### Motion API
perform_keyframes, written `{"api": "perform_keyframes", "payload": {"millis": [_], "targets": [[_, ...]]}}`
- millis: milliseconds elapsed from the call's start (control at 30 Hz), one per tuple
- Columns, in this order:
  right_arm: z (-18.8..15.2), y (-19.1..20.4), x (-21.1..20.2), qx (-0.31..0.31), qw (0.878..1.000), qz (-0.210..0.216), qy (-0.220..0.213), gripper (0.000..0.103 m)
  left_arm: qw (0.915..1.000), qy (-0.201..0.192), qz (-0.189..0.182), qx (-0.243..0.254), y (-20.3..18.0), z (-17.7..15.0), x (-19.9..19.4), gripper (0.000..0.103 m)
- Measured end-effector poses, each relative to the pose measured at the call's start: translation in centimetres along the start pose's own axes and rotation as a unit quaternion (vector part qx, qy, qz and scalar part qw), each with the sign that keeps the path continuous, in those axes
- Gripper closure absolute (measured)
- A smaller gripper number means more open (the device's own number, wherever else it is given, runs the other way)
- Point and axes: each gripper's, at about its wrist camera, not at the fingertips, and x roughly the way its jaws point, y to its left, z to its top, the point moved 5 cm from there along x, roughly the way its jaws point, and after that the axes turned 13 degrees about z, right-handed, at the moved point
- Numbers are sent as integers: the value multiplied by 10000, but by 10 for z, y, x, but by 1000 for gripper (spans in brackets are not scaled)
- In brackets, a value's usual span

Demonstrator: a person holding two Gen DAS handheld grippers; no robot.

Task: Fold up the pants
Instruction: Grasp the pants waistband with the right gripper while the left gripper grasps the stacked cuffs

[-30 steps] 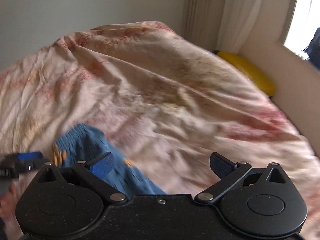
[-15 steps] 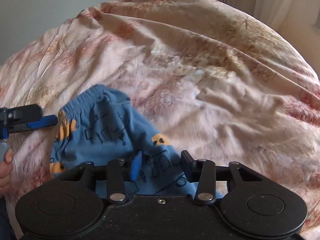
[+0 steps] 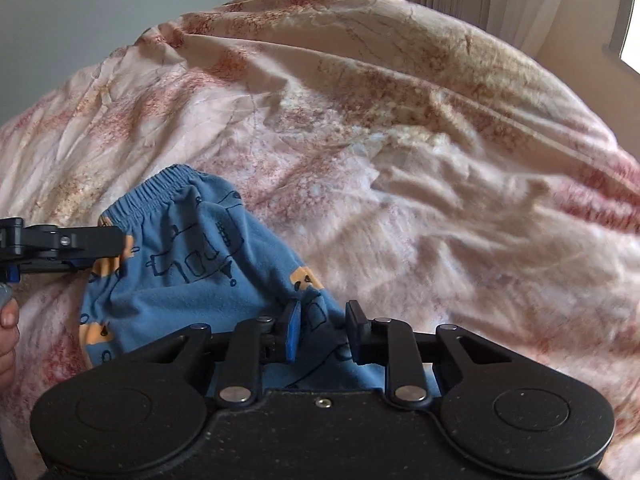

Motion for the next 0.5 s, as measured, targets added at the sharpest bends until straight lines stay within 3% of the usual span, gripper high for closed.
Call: {"api": "perform_keyframes", "payload": {"millis": [100, 167, 267, 333, 400, 500], "targets": [[0, 2, 0, -53, 10000, -48, -6, 82, 9996, -149, 114, -225, 0, -1, -11, 86], [0, 7, -1, -248, 9996, -112, -11, 86, 9980, -588, 158, 167, -12, 1, -30, 86], [5, 14, -7, -417, 9989, -195, -118, 87, 9891, -1110, 238, 934, -30, -4, -42, 87], [11, 16, -12, -550, 9973, -423, -222, 83, 9896, -894, 554, 977, -27, -6, -26, 87], [19, 21, -16, -760, 9948, -580, -344, 78, 9951, -522, 617, 569, -12, -4, -10, 87], [29, 33, -19, -713, 9955, -67, -622, 69, 9978, -305, 523, 282, -4, -1, -7, 86]]}}
